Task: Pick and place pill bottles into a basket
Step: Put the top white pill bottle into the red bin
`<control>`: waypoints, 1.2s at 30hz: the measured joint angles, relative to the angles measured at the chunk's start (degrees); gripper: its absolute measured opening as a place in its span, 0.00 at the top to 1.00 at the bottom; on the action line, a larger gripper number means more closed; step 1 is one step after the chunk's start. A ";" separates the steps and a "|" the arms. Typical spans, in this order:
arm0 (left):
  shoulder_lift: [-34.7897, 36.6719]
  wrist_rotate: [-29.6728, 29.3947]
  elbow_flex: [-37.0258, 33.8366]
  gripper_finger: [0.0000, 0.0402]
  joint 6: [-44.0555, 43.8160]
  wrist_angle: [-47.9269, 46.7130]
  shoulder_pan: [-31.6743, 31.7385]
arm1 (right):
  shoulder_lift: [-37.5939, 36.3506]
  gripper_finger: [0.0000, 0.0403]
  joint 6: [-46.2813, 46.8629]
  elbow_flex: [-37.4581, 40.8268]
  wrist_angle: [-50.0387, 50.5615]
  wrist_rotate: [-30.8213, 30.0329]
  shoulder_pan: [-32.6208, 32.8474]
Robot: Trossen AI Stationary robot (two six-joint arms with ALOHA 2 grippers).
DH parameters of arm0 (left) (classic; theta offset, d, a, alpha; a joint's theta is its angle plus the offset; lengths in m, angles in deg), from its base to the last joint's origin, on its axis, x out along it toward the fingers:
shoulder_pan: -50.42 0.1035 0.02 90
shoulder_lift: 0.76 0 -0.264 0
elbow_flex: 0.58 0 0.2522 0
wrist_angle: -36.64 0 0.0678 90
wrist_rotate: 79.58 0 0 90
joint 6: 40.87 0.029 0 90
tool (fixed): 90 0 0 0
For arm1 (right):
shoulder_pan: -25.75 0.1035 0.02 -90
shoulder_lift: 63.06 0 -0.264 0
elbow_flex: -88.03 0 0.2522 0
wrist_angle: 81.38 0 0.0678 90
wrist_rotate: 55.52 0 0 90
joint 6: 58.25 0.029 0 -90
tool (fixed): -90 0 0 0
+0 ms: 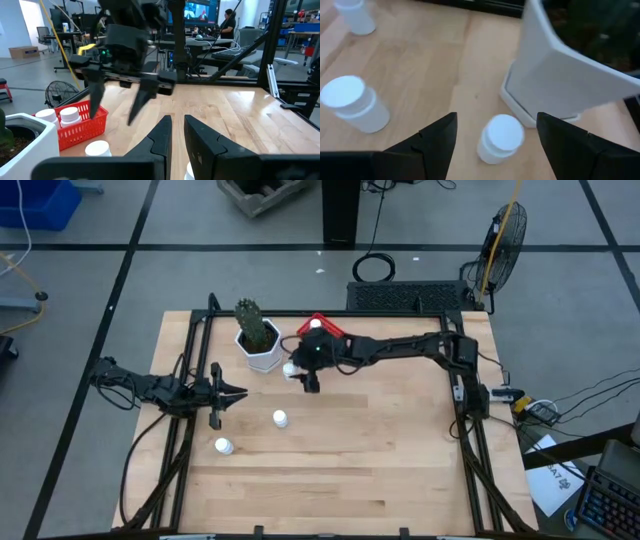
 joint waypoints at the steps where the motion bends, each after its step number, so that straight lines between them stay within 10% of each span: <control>1: 0.02 0.00 -0.02 0.86 0.00 0.00 0.02 | 0.00 0.35 0.70 0.04 -0.16 0.57 -0.46; 36: 0.00 0.02 -0.01 0.86 -0.01 0.00 0.02 | 5.92 0.36 7.76 1.14 -8.10 4.23 -2.51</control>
